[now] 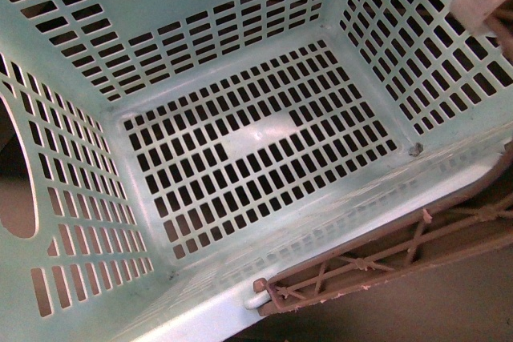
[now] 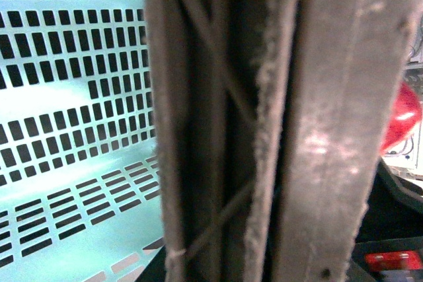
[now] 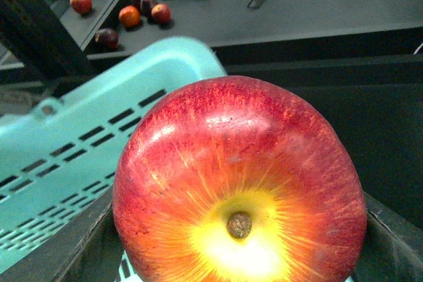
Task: Pick apple with right arm and hold basket with left
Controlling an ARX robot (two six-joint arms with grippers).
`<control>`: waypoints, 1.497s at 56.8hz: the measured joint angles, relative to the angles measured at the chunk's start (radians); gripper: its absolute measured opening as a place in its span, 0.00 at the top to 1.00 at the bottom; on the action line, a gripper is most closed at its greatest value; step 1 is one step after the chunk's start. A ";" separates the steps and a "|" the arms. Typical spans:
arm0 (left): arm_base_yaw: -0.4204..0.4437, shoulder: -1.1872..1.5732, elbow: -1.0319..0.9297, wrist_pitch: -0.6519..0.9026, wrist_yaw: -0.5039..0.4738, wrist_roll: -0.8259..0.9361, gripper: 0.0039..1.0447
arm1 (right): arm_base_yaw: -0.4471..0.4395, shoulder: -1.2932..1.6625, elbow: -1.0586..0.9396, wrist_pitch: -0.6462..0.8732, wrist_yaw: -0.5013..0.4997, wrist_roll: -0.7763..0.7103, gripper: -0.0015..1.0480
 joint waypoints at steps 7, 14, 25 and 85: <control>0.000 0.000 0.000 0.000 0.002 -0.001 0.85 | 0.040 0.037 -0.013 0.010 0.015 0.004 0.24; 0.000 0.000 0.000 0.000 0.001 0.000 0.85 | 0.050 0.042 -0.018 0.010 0.029 0.006 0.08; 0.000 0.000 0.000 0.000 0.002 0.000 0.85 | 0.041 -0.002 -0.018 -0.002 0.064 0.003 0.08; 0.000 0.007 0.000 0.000 0.002 0.001 0.86 | -0.199 -0.399 -0.456 0.322 -0.006 -0.256 0.72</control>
